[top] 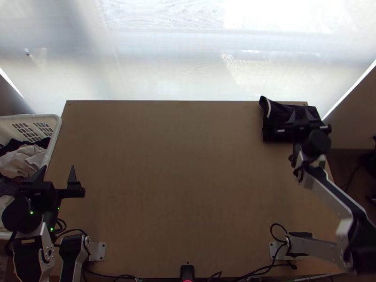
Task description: Fold the t-shirt
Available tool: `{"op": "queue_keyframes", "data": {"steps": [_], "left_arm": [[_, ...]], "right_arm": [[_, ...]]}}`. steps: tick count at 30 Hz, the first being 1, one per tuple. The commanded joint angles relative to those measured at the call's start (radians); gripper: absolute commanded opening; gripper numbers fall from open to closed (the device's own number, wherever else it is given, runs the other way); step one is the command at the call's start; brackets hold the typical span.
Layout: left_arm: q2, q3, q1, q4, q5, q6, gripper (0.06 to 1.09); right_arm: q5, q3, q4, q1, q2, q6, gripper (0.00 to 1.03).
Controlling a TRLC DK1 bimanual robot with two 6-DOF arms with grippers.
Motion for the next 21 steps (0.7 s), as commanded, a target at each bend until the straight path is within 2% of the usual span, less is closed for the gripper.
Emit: {"op": "queue_keyframes", "data": {"steps": [1,5,8,9,11,13,17,21], "left_arm": [[-0.027,-0.034,0.042,-0.001,0.001,0.005,1.04],[-0.03,-0.043,0.062,-0.003,0.001,0.009,1.04],[-0.029,-0.043,0.068,-0.003,-0.001,0.009,1.04],[-0.029,-0.045,0.073,-0.003,0.001,0.009,1.04],[-0.026,-0.046,0.076,-0.003,0.001,0.009,1.04],[-0.024,-0.048,0.076,-0.001,0.001,0.009,1.04],[-0.018,-0.048,0.079,-0.001,0.001,0.011,1.04],[-0.017,-0.043,0.088,-0.003,-0.001,0.023,1.04]], "right_arm": [[-0.049,0.353,0.061,-0.076,0.485,0.044,0.03],[-0.087,0.457,0.055,-0.074,0.672,0.033,0.03],[-0.115,0.488,0.031,-0.054,0.759,-0.011,0.03],[-0.116,0.489,0.026,-0.051,0.755,-0.013,0.03],[-0.126,0.526,-0.074,-0.043,0.753,-0.016,0.03],[-0.127,0.528,-0.101,-0.036,0.759,-0.049,0.03],[-0.127,0.489,-0.124,-0.025,0.75,-0.094,0.03],[-0.127,0.42,-0.127,-0.024,0.715,-0.092,0.03]]}}
